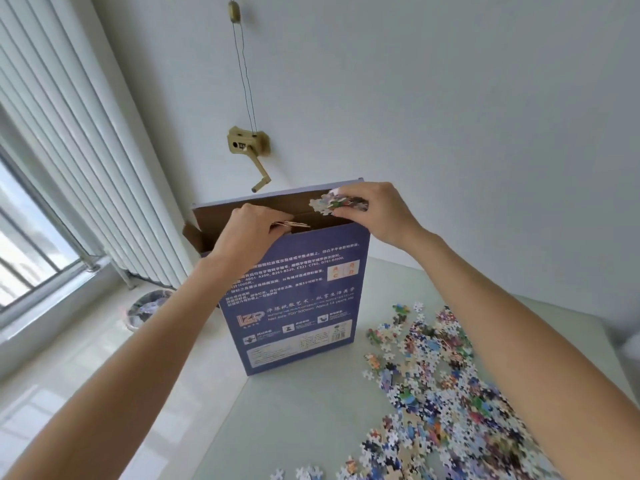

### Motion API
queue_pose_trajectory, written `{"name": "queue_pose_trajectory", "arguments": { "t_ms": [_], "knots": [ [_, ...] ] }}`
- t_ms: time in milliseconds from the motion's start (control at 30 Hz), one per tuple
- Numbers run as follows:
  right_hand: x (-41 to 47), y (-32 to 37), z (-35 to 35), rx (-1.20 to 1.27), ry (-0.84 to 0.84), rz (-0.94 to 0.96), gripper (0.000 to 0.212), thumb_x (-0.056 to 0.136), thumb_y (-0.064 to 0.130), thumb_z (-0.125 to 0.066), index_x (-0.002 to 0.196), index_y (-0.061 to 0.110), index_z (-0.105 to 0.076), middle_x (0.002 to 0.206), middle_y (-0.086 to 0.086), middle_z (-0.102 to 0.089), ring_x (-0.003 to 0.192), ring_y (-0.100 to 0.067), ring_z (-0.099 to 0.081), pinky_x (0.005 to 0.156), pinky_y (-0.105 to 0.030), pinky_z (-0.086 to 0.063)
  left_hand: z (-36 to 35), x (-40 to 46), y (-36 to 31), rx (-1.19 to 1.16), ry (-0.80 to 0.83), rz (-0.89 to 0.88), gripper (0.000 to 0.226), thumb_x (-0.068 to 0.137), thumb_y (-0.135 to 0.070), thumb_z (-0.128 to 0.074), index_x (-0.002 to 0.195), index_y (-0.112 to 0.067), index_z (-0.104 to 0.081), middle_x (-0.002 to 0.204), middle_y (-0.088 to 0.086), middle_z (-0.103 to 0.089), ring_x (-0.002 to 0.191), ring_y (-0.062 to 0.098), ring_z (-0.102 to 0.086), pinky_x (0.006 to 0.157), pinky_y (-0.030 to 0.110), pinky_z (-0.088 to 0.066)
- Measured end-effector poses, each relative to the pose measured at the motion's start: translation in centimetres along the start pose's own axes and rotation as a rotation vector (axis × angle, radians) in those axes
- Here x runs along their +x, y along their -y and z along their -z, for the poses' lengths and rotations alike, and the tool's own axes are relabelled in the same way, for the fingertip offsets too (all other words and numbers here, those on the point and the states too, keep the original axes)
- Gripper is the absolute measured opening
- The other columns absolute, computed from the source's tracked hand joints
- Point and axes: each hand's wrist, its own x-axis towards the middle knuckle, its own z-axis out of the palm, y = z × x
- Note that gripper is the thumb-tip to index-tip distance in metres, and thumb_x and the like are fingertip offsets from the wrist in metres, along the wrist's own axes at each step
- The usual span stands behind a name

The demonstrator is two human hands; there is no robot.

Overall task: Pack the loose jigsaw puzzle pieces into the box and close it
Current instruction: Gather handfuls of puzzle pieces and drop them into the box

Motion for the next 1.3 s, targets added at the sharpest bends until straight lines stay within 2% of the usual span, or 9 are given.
{"name": "queue_pose_trajectory", "arguments": {
  "t_ms": [167,233,300,467,633,767,967,1100,1300],
  "knots": [
    [1.3,-0.2,-1.7,-0.209,0.162,0.037,0.03,0.087,0.031,-0.062,0.116,0.025,-0.063,0.113,0.002,-0.067,0.102,-0.02,-0.06,0.087,-0.04,-0.045,0.6,-0.1,0.3,-0.057,0.066,0.121,0.03,0.086,-0.032,-0.063,0.116,-0.026,-0.065,0.112,-0.003,-0.068,0.099,0.018,-0.062,0.087,0.031,-0.048],
    [1.5,-0.3,-2.1,-0.25,0.195,0.033,0.027,0.089,0.033,-0.059,0.115,0.026,-0.06,0.112,0.006,-0.065,0.101,-0.017,-0.058,0.08,-0.032,-0.042,0.6,-0.3,0.5,-0.128,0.072,0.157,0.028,0.083,-0.035,-0.066,0.111,-0.031,-0.066,0.102,-0.009,-0.071,0.09,0.01,-0.063,0.083,0.03,-0.05],
    [1.6,-0.3,-2.4,-0.206,0.219,0.032,0.029,0.089,0.03,-0.06,0.117,0.022,-0.058,0.114,0.003,-0.064,0.1,-0.016,-0.059,0.073,-0.026,-0.043,0.6,-0.6,0.7,-0.191,0.064,0.188,0.023,0.081,-0.035,-0.069,0.105,-0.034,-0.068,0.095,-0.012,-0.071,0.085,0.006,-0.063,0.081,0.03,-0.052],
    [1.9,0.0,-2.9,-0.109,0.28,-0.001,0.024,0.092,0.034,-0.055,0.113,0.022,-0.055,0.104,0.0,-0.066,0.089,-0.016,-0.061,0.071,-0.033,-0.05,0.6,-0.7,0.8,-0.242,-0.025,0.159,0.012,0.083,-0.026,-0.068,0.094,-0.029,-0.073,0.087,-0.01,-0.072,0.078,0.005,-0.063,0.073,0.023,-0.051],
    [1.7,0.3,-3.3,-0.118,0.276,-0.026,0.021,0.094,0.034,-0.05,0.108,0.023,-0.061,0.099,0.001,-0.067,0.087,-0.016,-0.061,0.07,-0.037,-0.051,0.5,-0.1,1.0,-0.149,0.029,0.179,0.015,0.087,-0.035,-0.062,0.095,-0.03,-0.073,0.089,-0.006,-0.072,0.078,0.009,-0.063,0.072,0.031,-0.053],
    [1.6,0.7,-3.5,-0.153,0.276,-0.037,0.024,0.095,0.037,-0.043,0.097,0.024,-0.064,0.089,0.003,-0.067,0.082,-0.017,-0.062,0.067,-0.039,-0.051,0.6,0.0,1.0,-0.174,0.028,0.199,0.019,0.083,-0.04,-0.065,0.097,-0.029,-0.072,0.087,-0.008,-0.072,0.077,0.007,-0.063,0.074,0.03,-0.054],
    [0.5,0.7,-3.9,-0.161,0.096,0.047,0.024,0.094,0.024,-0.051,0.111,0.018,-0.067,0.111,0.003,-0.068,0.1,-0.012,-0.062,0.082,-0.032,-0.052,0.7,-0.7,0.6,-0.209,0.084,0.144,0.011,0.082,-0.035,-0.067,0.091,-0.032,-0.073,0.085,-0.012,-0.07,0.073,0.003,-0.06,0.068,0.023,-0.05],
    [-0.2,1.1,-3.7,-0.11,-0.03,0.165,0.019,0.091,0.018,-0.057,0.106,0.014,-0.069,0.103,0.001,-0.07,0.094,-0.011,-0.064,0.077,-0.03,-0.055,0.5,-0.8,0.6,-0.215,0.087,0.144,0.012,0.085,-0.034,-0.065,0.093,-0.032,-0.073,0.084,-0.012,-0.068,0.067,0.004,-0.057,0.058,0.017,-0.042],
    [0.1,4.1,-5.3,-0.092,-0.149,0.348,0.011,0.08,0.024,-0.071,0.088,0.015,-0.071,0.082,0.002,-0.068,0.077,-0.012,-0.058,0.064,-0.024,-0.05,0.7,-0.6,0.6,-0.207,0.066,0.172,0.021,0.081,-0.036,-0.068,0.098,-0.024,-0.074,0.084,-0.001,-0.073,0.069,0.011,-0.06,0.066,0.029,-0.051]
  ]
}}
